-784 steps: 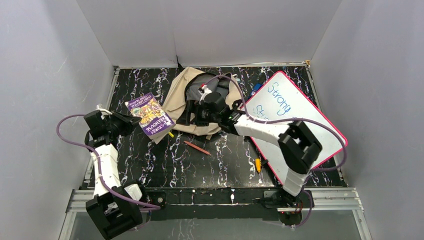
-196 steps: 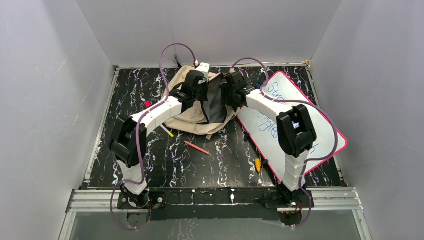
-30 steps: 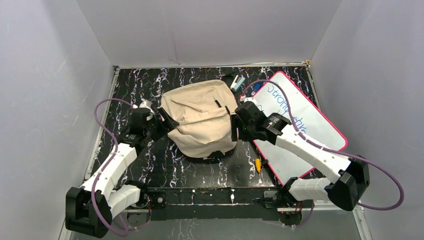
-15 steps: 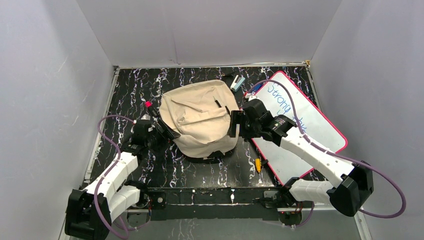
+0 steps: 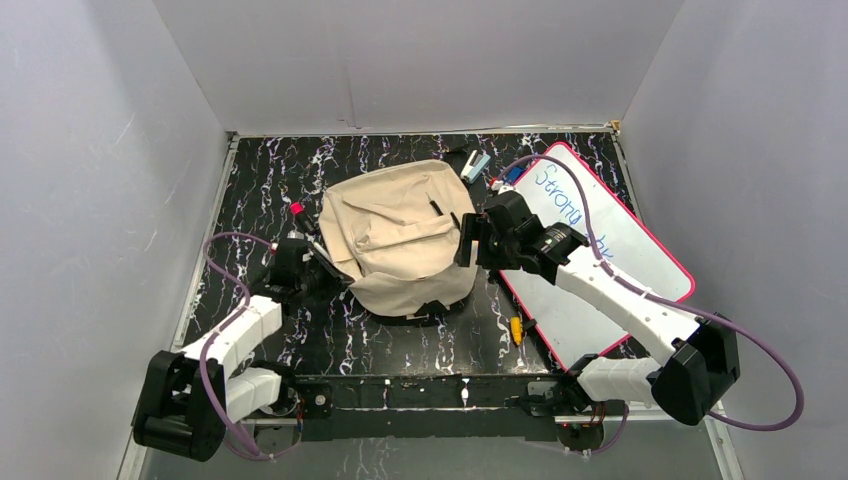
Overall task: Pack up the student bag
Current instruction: Adjust the student bag at the center of the board.
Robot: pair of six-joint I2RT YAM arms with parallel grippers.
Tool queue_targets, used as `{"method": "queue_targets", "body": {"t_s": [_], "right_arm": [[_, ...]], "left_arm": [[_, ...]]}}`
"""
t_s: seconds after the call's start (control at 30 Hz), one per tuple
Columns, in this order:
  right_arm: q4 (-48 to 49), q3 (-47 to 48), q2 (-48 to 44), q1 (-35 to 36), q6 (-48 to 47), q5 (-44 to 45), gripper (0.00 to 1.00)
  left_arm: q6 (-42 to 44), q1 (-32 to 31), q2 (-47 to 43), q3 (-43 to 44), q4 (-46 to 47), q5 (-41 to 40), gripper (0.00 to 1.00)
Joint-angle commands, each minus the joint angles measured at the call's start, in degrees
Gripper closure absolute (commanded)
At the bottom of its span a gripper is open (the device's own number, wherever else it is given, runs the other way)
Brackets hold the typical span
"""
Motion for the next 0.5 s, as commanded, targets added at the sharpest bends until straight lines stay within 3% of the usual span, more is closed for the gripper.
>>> {"method": "queue_targets", "body": {"t_s": [0.0,0.07,0.47], "right_arm": [[0.07,3.24,-0.13,-0.89,-0.24,2.02,0.14],[-0.31,3.29,-0.08,-1.05,-0.45,1.95,0.14],[-0.37,0.86,-0.28,-1.34,-0.63,0.31,0.13]], "left_arm": [[2.64,0.03,2.11,3.63,0.32,-3.18,0.94],[4.38,0.34,2.99,5.47,-1.51,-4.53,1.00],[19.02,10.86,9.70,19.33,-8.07,-5.28,1.00]]}}
